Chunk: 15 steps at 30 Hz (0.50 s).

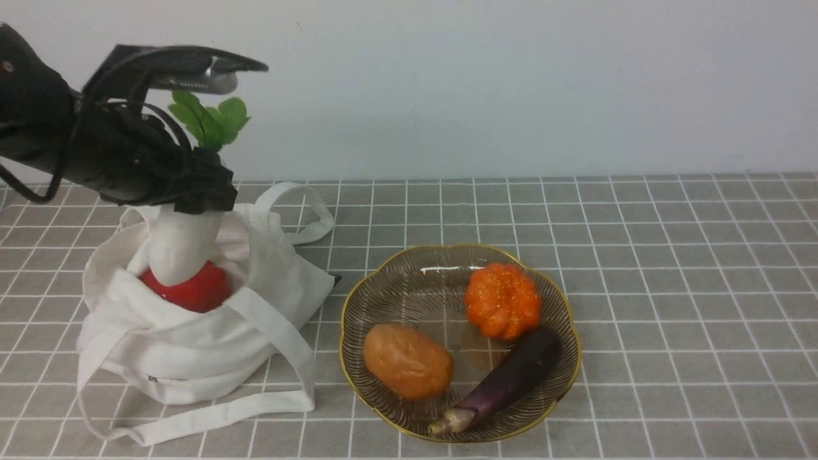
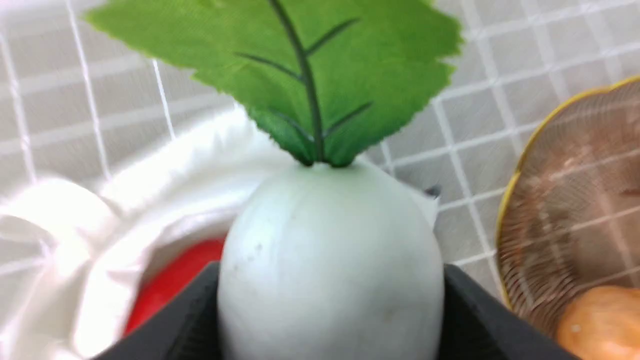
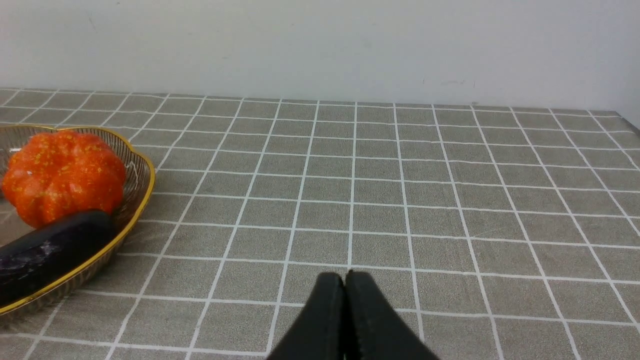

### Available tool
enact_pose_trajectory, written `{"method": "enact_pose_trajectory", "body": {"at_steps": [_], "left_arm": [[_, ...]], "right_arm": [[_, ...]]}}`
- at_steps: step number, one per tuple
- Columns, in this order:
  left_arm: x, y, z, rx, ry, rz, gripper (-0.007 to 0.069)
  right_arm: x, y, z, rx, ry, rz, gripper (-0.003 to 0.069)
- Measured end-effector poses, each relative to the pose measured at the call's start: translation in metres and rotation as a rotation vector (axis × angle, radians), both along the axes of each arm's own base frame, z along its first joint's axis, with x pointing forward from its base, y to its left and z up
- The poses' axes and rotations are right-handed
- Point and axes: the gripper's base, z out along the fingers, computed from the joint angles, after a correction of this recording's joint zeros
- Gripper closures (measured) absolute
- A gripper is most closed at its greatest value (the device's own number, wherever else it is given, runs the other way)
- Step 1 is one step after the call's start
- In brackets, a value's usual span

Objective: Take vegetables from bag on grey coffee tablecloth place on plate.
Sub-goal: 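Take the vegetable out of the bag and place it on the dish with the left gripper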

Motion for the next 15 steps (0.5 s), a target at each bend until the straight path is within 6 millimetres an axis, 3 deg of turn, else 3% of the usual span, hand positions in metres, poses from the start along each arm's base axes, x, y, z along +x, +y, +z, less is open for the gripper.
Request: {"method": "enact_pose_trajectory", "body": {"at_steps": [3, 6, 8, 9, 10, 11, 13, 15], "left_arm": [[-0.008, -0.002, 0.014, -0.016, -0.039, -0.015, 0.0185], [-0.016, -0.017, 0.023, -0.092, -0.058, -0.071, 0.0185], [-0.022, -0.044, 0.026, -0.161, -0.058, -0.197, 0.0185], [-0.023, -0.047, 0.027, -0.168, -0.059, -0.21, 0.0185], [-0.029, -0.076, 0.024, -0.216, -0.047, -0.337, 0.0185], [-0.028, -0.076, 0.024, -0.22, -0.049, -0.342, 0.0185], [-0.033, -0.12, 0.011, -0.25, -0.045, -0.515, 0.0185], [-0.03, -0.14, -0.004, -0.248, -0.036, -0.552, 0.0185]], "right_arm": [[0.0, 0.0, 0.0, 0.0, 0.0, 0.0, 0.0678], [0.0, 0.0, 0.0, 0.0, 0.0, 0.0, 0.0678], [0.0, 0.0, 0.0, 0.0, 0.0, 0.0, 0.0678], [0.0, 0.0, 0.0, 0.0, 0.0, 0.0, 0.0678], [0.0, 0.0, 0.0, 0.0, 0.0, 0.0, 0.0678], [0.0, 0.0, 0.0, 0.0, 0.0, 0.0, 0.0678], [0.0, 0.0, 0.0, 0.0, 0.0, 0.0, 0.0678], [0.0, 0.0, 0.0, 0.0, 0.0, 0.0, 0.0678]]}}
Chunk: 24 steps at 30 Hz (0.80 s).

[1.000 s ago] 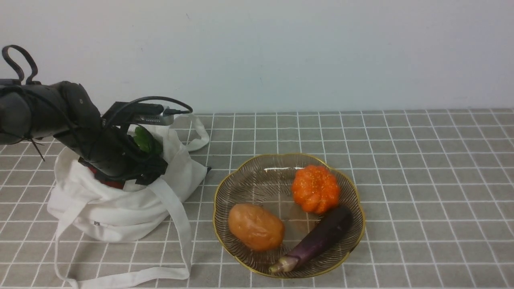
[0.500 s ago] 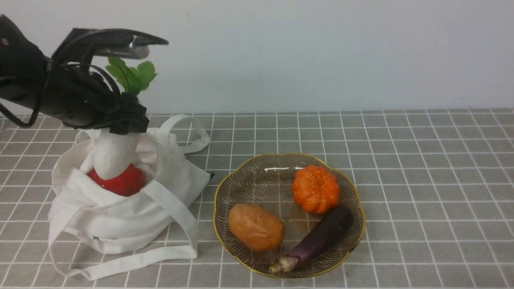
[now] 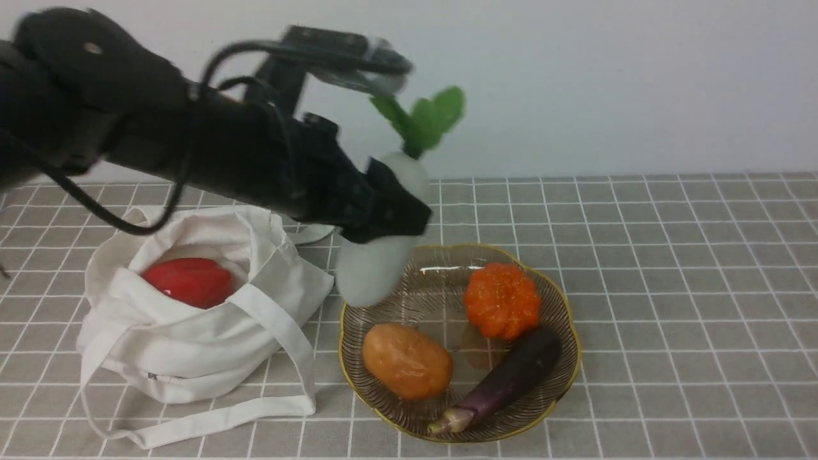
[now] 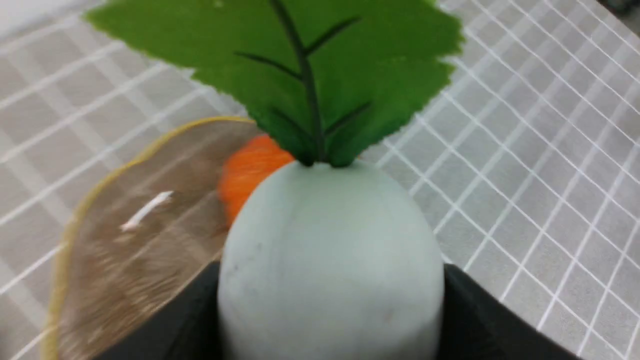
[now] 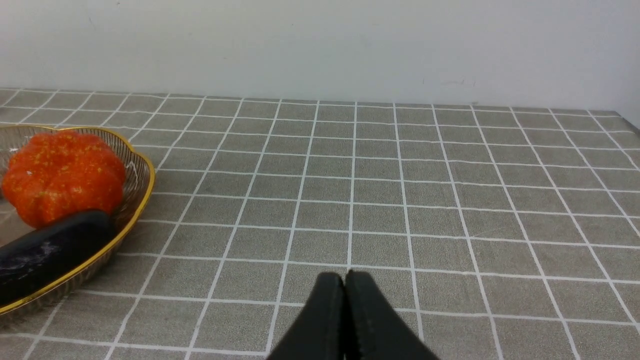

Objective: Take vegetables from bag on grey coffee tablecloth place on plate.
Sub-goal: 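Take the vegetable out of the bag and place it on the dish with the left gripper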

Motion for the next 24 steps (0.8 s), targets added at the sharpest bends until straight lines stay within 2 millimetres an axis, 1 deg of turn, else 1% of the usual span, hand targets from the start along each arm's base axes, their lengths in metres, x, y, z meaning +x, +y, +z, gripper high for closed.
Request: {"method": "enact_pose_trajectory", "body": {"at_steps": [3, 4, 6, 7, 8, 10, 11, 12, 13, 15, 16, 18, 21, 23, 24], "left_arm": [[0.011, -0.027, -0.03, 0.017, 0.013, 0.028, 0.0185], [0.014, -0.032, -0.037, 0.02, 0.023, 0.045, 0.0185], [0.018, -0.036, -0.048, 0.022, 0.04, 0.074, 0.0185], [0.024, -0.039, -0.059, 0.02, 0.065, 0.117, 0.0185], [0.027, -0.04, -0.065, 0.015, 0.081, 0.147, 0.0185], [0.032, -0.04, -0.072, 0.006, 0.101, 0.196, 0.0161], [0.034, -0.039, -0.074, 0.0, 0.11, 0.22, 0.0136], [0.035, -0.039, -0.075, -0.004, 0.117, 0.231, 0.0109], [0.035, -0.038, -0.075, -0.005, 0.119, 0.235, 0.0102], [0.036, -0.038, -0.076, -0.013, 0.132, 0.251, 0.0013], [0.036, -0.038, -0.076, -0.014, 0.134, 0.253, -0.0013], [0.036, -0.038, -0.076, -0.017, 0.141, 0.254, -0.0041], [0.033, -0.038, -0.073, -0.021, 0.153, 0.241, -0.0041], [0.03, -0.038, -0.068, -0.029, 0.159, 0.228, -0.0015], [0.025, -0.036, -0.058, -0.04, 0.159, 0.208, 0.0034]], "right_arm": [[0.0, 0.0, 0.0, 0.0, 0.0, 0.0, 0.0678], [0.0, 0.0, 0.0, 0.0, 0.0, 0.0, 0.0678], [0.0, 0.0, 0.0, 0.0, 0.0, 0.0, 0.0678], [0.0, 0.0, 0.0, 0.0, 0.0, 0.0, 0.0678], [0.0, 0.0, 0.0, 0.0, 0.0, 0.0, 0.0678], [0.0, 0.0, 0.0, 0.0, 0.0, 0.0, 0.0678], [0.0, 0.0, 0.0, 0.0, 0.0, 0.0, 0.0678], [0.0, 0.0, 0.0, 0.0, 0.0, 0.0, 0.0678], [0.0, 0.0, 0.0, 0.0, 0.0, 0.0, 0.0678], [0.0, 0.0, 0.0, 0.0, 0.0, 0.0, 0.0678], [0.0, 0.0, 0.0, 0.0, 0.0, 0.0, 0.0678], [0.0, 0.0, 0.0, 0.0, 0.0, 0.0, 0.0678], [0.0, 0.0, 0.0, 0.0, 0.0, 0.0, 0.0678], [0.0, 0.0, 0.0, 0.0, 0.0, 0.0, 0.0678], [0.0, 0.0, 0.0, 0.0, 0.0, 0.0, 0.0678]]}}
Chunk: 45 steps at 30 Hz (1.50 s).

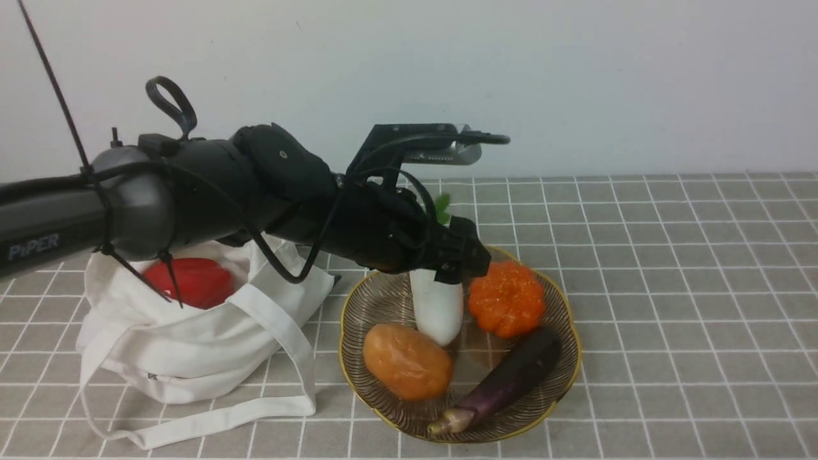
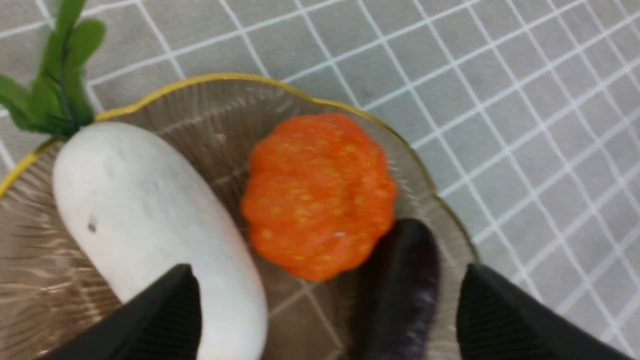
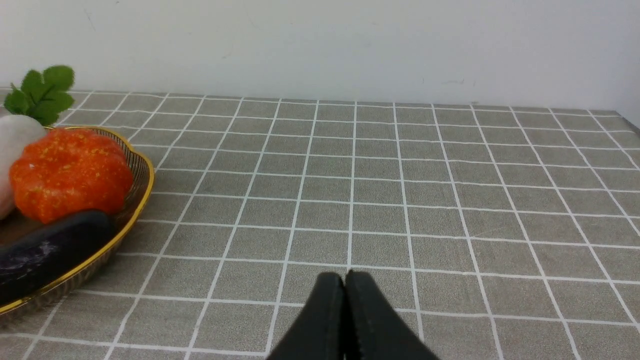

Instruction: Take vegetables from bag on grey coffee tablecloth place on plate.

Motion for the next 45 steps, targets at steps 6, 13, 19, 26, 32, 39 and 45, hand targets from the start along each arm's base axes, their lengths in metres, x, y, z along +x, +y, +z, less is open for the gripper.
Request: {"method": "enact_pose_trajectory", "body": {"at_steps": [6, 13, 19, 26, 32, 39, 45], "left_arm": [[-0.038, 0.029, 0.083, -0.024, -0.182, -0.074, 0.0494], [-0.11, 0.072, 0.165, 0.009, -0.407, -0.061, 0.0628], [-0.177, 0.115, 0.196, 0.047, -0.59, 0.028, 0.0629], [-0.22, 0.135, 0.214, 0.002, -0.694, 0.037, 0.0629], [-0.244, 0.146, 0.215, 0.037, -0.711, 0.013, 0.0629], [-0.241, 0.152, 0.203, 0.115, -0.712, 0.048, 0.0629], [-0.24, 0.164, 0.133, 0.119, -0.769, 0.192, 0.0629]], "right_arm": [[0.0, 0.0, 0.0, 0.0, 0.0, 0.0, 0.0678], [0.0, 0.0, 0.0, 0.0, 0.0, 0.0, 0.0678], [0.0, 0.0, 0.0, 0.0, 0.0, 0.0, 0.0678], [0.0, 0.0, 0.0, 0.0, 0.0, 0.0, 0.0678], [0.0, 0.0, 0.0, 0.0, 0.0, 0.0, 0.0678], [0.0, 0.0, 0.0, 0.0, 0.0, 0.0, 0.0678], [0.0, 0.0, 0.0, 0.0, 0.0, 0.0, 0.0678]]}}
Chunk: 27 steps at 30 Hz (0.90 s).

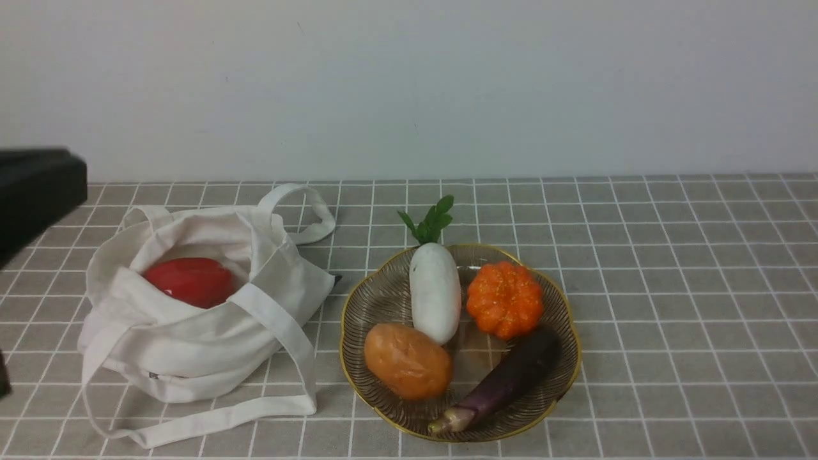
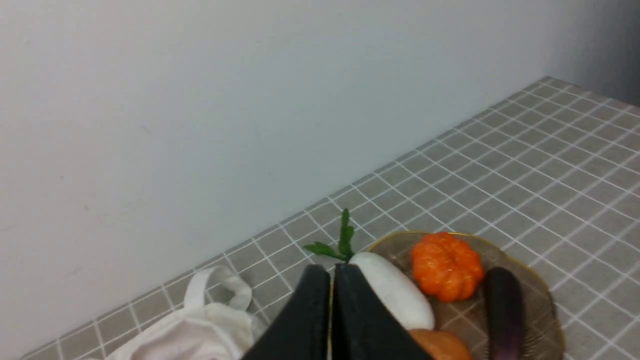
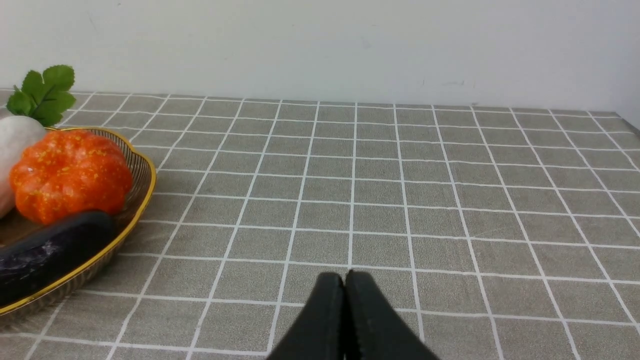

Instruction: Take vegetables from bag on grey coffee tablecloth place on plate.

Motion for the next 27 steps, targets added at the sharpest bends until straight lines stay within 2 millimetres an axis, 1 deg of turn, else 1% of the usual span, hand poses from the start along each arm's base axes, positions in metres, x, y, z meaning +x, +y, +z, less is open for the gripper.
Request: {"method": "enact_pose_trajectory", "body": {"at_steps": [1, 2, 4, 5, 6, 8, 11, 13, 18, 21, 27], "left_arm": [[-0.001, 0.004, -0.018, -0.01, -0.014, 0.032, 0.0629], [-0.003, 0.005, -0.021, -0.018, -0.024, 0.039, 0.0629], [-0.005, 0.015, -0.076, -0.022, -0.045, 0.131, 0.0629], [-0.007, 0.018, -0.088, -0.026, -0.065, 0.159, 0.0629], [-0.009, 0.022, -0.114, -0.018, -0.051, 0.195, 0.0629], [-0.016, 0.029, -0.15, -0.014, -0.042, 0.264, 0.0629], [-0.023, 0.036, -0.182, -0.032, -0.02, 0.342, 0.0629], [-0.028, 0.039, -0.193, -0.055, -0.018, 0.385, 0.0629], [-0.033, 0.042, -0.199, -0.035, 0.013, 0.429, 0.0629], [-0.035, 0.042, -0.207, 0.005, 0.089, 0.431, 0.0629], [-0.036, 0.042, -0.207, 0.009, 0.094, 0.432, 0.0629]], "right_arm": [[0.0, 0.0, 0.0, 0.0, 0.0, 0.0, 0.0678], [0.0, 0.0, 0.0, 0.0, 0.0, 0.0, 0.0678], [0.0, 0.0, 0.0, 0.0, 0.0, 0.0, 0.0678], [0.0, 0.0, 0.0, 0.0, 0.0, 0.0, 0.0678], [0.0, 0.0, 0.0, 0.0, 0.0, 0.0, 0.0678], [0.0, 0.0, 0.0, 0.0, 0.0, 0.0, 0.0678], [0.0, 0.0, 0.0, 0.0, 0.0, 0.0, 0.0678], [0.0, 0.0, 0.0, 0.0, 0.0, 0.0, 0.0678], [0.0, 0.0, 0.0, 0.0, 0.0, 0.0, 0.0678], [0.0, 0.0, 0.0, 0.0, 0.0, 0.0, 0.0678], [0.0, 0.0, 0.0, 0.0, 0.0, 0.0, 0.0678]]}}
